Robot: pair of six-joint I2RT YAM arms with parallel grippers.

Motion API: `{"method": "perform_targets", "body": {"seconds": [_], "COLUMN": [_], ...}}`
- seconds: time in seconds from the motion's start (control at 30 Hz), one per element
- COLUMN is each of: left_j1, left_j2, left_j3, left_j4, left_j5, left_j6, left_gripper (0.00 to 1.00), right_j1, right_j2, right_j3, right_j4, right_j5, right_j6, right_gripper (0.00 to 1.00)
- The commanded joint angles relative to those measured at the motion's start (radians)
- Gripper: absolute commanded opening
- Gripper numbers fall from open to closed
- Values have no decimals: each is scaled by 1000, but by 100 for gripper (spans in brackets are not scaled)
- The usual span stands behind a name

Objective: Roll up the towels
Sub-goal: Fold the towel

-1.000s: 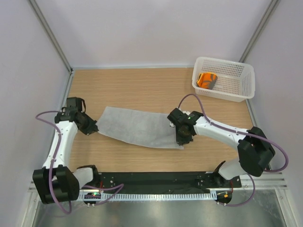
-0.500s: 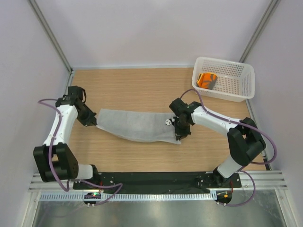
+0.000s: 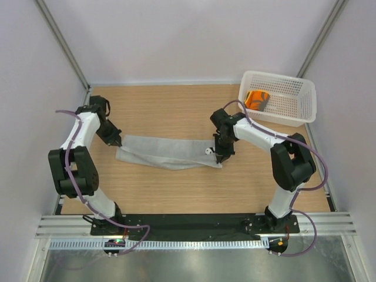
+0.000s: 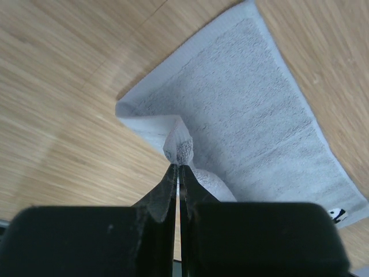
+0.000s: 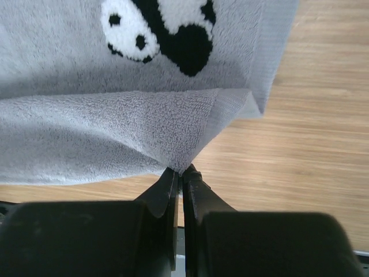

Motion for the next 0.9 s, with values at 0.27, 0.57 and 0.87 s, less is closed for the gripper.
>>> {"method": "perform_targets", "body": {"seconds": [0.27, 0.57, 0.87], "left_j1": [-23, -52, -52], "left_j2": [167, 288, 431], "left_j3": [205, 303, 490], "left_j4": [-11, -37, -113], "left_j5": [-13, -51, -45], "left_j6": [48, 61, 70], "left_gripper": [0, 0, 4], "right_j1": [-88, -117, -206], "right_j2": [47, 102, 122], "right_j3": [92, 121, 191], "right_j4": [-45, -46, -54], "right_j5": [-42, -57, -68], "right_j6": [-69, -88, -96], "right_gripper": [1, 2, 58]}}
